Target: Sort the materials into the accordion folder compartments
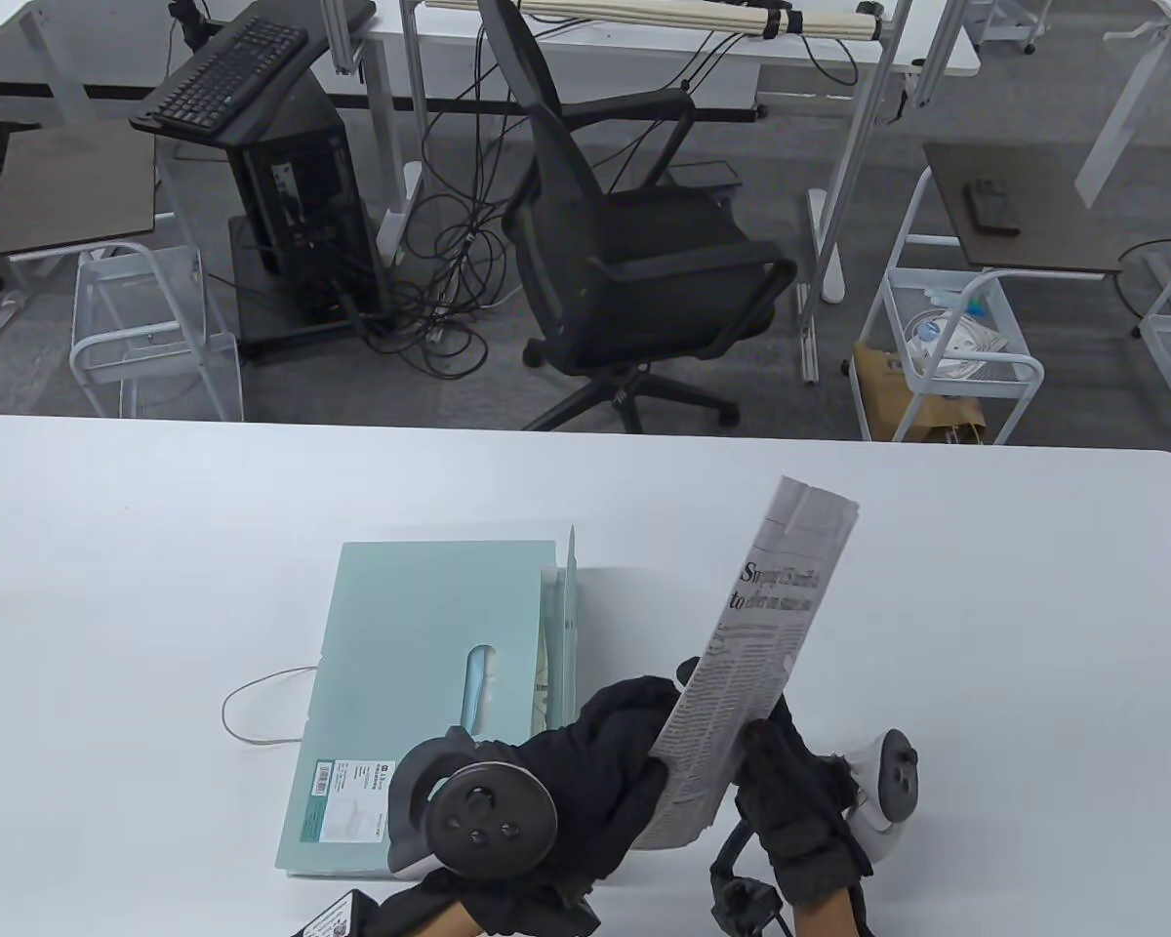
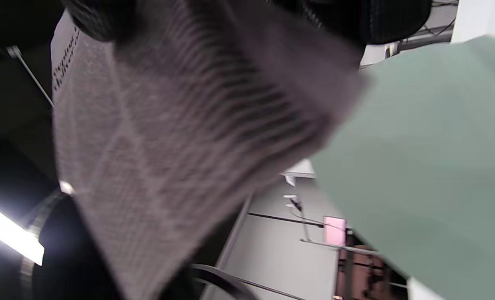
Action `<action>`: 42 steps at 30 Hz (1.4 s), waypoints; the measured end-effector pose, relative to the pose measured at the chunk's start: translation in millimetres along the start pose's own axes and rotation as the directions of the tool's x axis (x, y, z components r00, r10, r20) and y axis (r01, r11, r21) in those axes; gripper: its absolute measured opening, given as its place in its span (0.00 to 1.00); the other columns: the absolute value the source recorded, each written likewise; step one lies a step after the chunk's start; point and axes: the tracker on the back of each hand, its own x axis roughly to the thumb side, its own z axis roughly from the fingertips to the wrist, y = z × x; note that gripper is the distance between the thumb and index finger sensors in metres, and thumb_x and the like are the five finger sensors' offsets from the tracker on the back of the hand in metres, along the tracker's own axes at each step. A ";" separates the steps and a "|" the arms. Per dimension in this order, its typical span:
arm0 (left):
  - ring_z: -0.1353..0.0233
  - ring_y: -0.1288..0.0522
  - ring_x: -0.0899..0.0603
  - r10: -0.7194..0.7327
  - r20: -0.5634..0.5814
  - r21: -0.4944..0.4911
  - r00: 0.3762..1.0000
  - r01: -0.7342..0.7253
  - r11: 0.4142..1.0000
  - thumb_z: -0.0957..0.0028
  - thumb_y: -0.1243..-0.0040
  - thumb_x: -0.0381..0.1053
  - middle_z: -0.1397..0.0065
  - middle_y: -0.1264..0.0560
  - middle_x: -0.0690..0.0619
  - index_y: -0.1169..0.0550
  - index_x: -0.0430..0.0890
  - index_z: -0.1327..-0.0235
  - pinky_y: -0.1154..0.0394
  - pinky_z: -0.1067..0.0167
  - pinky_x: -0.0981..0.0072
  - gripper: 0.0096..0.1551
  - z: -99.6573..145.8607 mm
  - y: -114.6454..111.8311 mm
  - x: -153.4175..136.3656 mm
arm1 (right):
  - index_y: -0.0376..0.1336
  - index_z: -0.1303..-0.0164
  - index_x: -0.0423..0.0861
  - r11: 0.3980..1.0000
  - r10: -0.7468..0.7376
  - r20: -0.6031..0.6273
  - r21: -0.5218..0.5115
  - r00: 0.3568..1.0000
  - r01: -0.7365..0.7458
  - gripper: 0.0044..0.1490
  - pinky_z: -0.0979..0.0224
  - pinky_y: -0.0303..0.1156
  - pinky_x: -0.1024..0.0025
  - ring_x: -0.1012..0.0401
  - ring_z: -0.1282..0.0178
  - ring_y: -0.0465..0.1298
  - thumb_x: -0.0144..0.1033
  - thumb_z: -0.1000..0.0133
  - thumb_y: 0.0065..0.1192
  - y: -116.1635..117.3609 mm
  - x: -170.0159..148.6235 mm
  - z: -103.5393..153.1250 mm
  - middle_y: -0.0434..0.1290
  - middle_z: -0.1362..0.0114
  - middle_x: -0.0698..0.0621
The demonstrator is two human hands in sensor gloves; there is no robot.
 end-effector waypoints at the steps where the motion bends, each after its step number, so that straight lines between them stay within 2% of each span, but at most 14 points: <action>1: 0.42 0.15 0.46 0.009 -0.024 -0.004 1.000 -0.009 1.000 0.47 0.51 0.54 0.24 0.33 0.47 0.32 0.51 0.41 0.15 0.47 0.60 0.22 -0.1 -0.9 -4.6 | 0.30 0.16 0.32 0.999 -0.026 0.027 -0.032 0.999 0.027 0.57 0.25 0.63 0.33 0.31 0.30 0.71 0.53 0.30 0.54 -1.8 0.6 0.0 0.58 0.18 0.29; 5: 0.39 0.17 0.44 -0.037 -0.134 -0.009 0.990 0.037 0.999 0.47 0.51 0.56 0.24 0.32 0.46 0.32 0.51 0.40 0.18 0.45 0.55 0.23 2.1 -0.2 -22.7 | 0.38 0.16 0.35 0.991 -0.022 0.095 -0.128 0.995 0.034 0.45 0.35 0.74 0.45 0.43 0.43 0.81 0.39 0.30 0.58 -10.1 7.8 2.3 0.69 0.28 0.36; 8: 0.38 0.18 0.45 -0.088 -0.201 -0.065 0.976 0.076 0.995 0.46 0.49 0.58 0.24 0.31 0.47 0.30 0.53 0.39 0.19 0.42 0.54 0.23 3.6 0.7 -37.6 | 0.43 0.16 0.40 0.979 0.016 0.129 -0.202 0.992 0.011 0.39 0.42 0.78 0.52 0.47 0.51 0.83 0.31 0.31 0.57 -12.9 14.6 4.9 0.72 0.31 0.39; 10: 0.42 0.17 0.47 -0.083 -0.221 -0.109 0.972 0.060 0.992 0.46 0.49 0.59 0.25 0.29 0.46 0.30 0.54 0.37 0.18 0.45 0.56 0.25 3.6 0.9 -48.0 | 0.44 0.16 0.41 0.973 0.045 0.129 -0.230 0.991 -0.014 0.37 0.45 0.79 0.54 0.48 0.52 0.83 0.30 0.31 0.57 -14.3 16.7 6.4 0.72 0.32 0.40; 13: 0.41 0.17 0.46 -0.088 -0.273 -0.151 0.958 0.047 0.987 0.45 0.48 0.59 0.26 0.28 0.46 0.33 0.57 0.30 0.18 0.45 0.55 0.29 4.7 3.3 -60.5 | 0.47 0.17 0.44 0.963 0.055 0.133 -0.269 0.990 -0.017 0.36 0.47 0.79 0.55 0.48 0.54 0.83 0.29 0.32 0.58 -16.2 17.9 8.3 0.73 0.33 0.39; 17: 0.42 0.16 0.46 -0.153 -0.350 -0.136 0.924 0.111 0.984 0.45 0.47 0.58 0.27 0.25 0.48 0.34 0.60 0.27 0.18 0.46 0.55 0.31 7.5 16.6 -77.9 | 0.47 0.17 0.46 0.953 0.066 0.135 -0.303 0.989 -0.022 0.35 0.48 0.79 0.55 0.48 0.54 0.83 0.28 0.32 0.58 -20.7 20.5 11.3 0.73 0.33 0.39; 20: 0.51 0.14 0.50 -0.204 -0.444 -0.125 0.872 0.165 0.978 0.46 0.46 0.57 0.33 0.21 0.50 0.35 0.54 0.26 0.16 0.52 0.59 0.33 8.4 27.9 -100.6 | 0.48 0.17 0.46 0.950 0.072 0.123 -0.311 0.990 -0.031 0.35 0.47 0.79 0.55 0.48 0.54 0.83 0.29 0.31 0.58 -23.3 20.0 12.6 0.73 0.33 0.39; 23: 0.50 0.14 0.50 -0.264 -0.536 -0.166 0.802 0.207 0.964 0.46 0.44 0.58 0.34 0.20 0.50 0.36 0.53 0.26 0.16 0.52 0.58 0.35 11.1 31.6 -125.4 | 0.48 0.17 0.46 0.949 0.082 0.105 -0.312 0.991 -0.046 0.34 0.48 0.79 0.55 0.48 0.54 0.83 0.29 0.31 0.58 -23.2 17.2 12.6 0.73 0.33 0.39; 26: 0.42 0.17 0.45 -0.293 -0.609 -0.236 0.737 0.184 0.954 0.47 0.41 0.60 0.32 0.22 0.50 0.38 0.53 0.24 0.18 0.45 0.53 0.38 17.2 19.2 -148.1 | 0.48 0.17 0.46 0.950 0.089 0.091 -0.306 0.992 -0.057 0.34 0.48 0.79 0.55 0.48 0.54 0.83 0.29 0.31 0.58 -21.9 15.1 12.3 0.73 0.33 0.39; 28: 0.40 0.18 0.42 -0.331 -0.647 -0.319 0.686 0.150 0.936 0.48 0.40 0.63 0.30 0.22 0.48 0.40 0.51 0.23 0.20 0.43 0.51 0.42 21.3 4.4 -160.5 | 0.48 0.17 0.46 0.950 0.098 0.082 -0.305 0.992 -0.068 0.34 0.48 0.79 0.55 0.48 0.54 0.83 0.29 0.31 0.58 -21.8 14.3 12.2 0.73 0.33 0.39; 33: 0.27 0.30 0.30 -0.475 -0.633 -0.526 0.612 0.111 0.843 0.52 0.40 0.71 0.21 0.30 0.46 0.51 0.48 0.20 0.29 0.33 0.40 0.56 30.1 -41.0 -180.5 | 0.48 0.17 0.46 0.948 0.116 0.066 -0.306 0.991 -0.091 0.34 0.48 0.79 0.55 0.48 0.54 0.83 0.29 0.31 0.58 -22.0 14.1 12.4 0.73 0.33 0.39; 36: 0.22 0.44 0.24 -0.531 -0.601 -0.623 0.597 0.066 0.779 0.54 0.41 0.75 0.19 0.35 0.44 0.57 0.43 0.22 0.39 0.29 0.33 0.64 32.1 -63.6 -189.1 | 0.48 0.17 0.45 0.945 0.122 0.054 -0.312 0.991 -0.100 0.34 0.48 0.79 0.55 0.48 0.54 0.83 0.29 0.31 0.58 -21.6 12.7 12.6 0.74 0.33 0.39; 39: 0.21 0.55 0.24 -0.554 -0.582 -0.671 0.596 0.034 0.741 0.54 0.42 0.76 0.18 0.39 0.42 0.62 0.40 0.24 0.50 0.29 0.28 0.68 33.1 -79.8 -193.0 | 0.48 0.17 0.45 0.942 0.131 0.040 -0.316 0.991 -0.112 0.34 0.48 0.79 0.55 0.48 0.54 0.83 0.29 0.31 0.58 -21.4 11.1 12.6 0.74 0.33 0.39; 42: 0.21 0.58 0.25 -0.560 -0.581 -0.687 0.590 0.014 0.727 0.54 0.41 0.75 0.21 0.39 0.39 0.63 0.37 0.25 0.55 0.29 0.27 0.70 34.4 -93.3 -194.6 | 0.49 0.17 0.45 0.940 0.138 0.037 -0.319 0.990 -0.119 0.34 0.48 0.79 0.55 0.47 0.54 0.83 0.29 0.32 0.58 -21.6 11.0 12.5 0.74 0.33 0.39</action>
